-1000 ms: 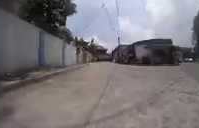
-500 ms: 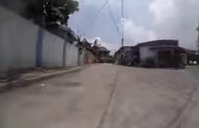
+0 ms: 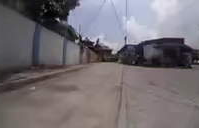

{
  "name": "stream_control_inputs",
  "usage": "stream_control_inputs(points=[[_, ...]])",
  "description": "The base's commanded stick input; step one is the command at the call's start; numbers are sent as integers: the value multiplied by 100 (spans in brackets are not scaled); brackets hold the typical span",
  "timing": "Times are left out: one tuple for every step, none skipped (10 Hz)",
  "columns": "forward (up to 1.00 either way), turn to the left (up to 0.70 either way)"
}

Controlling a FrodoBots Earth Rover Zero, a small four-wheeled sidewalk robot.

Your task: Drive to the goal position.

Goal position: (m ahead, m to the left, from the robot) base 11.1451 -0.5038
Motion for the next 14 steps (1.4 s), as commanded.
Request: stream_control_inputs(points=[[100,-25],[100,-40],[100,-23],[100,0],[100,0],[100,0],[100,0],[100,0],[100,0],[100,0],[100,0],[100,0],[100,0],[100,0]])
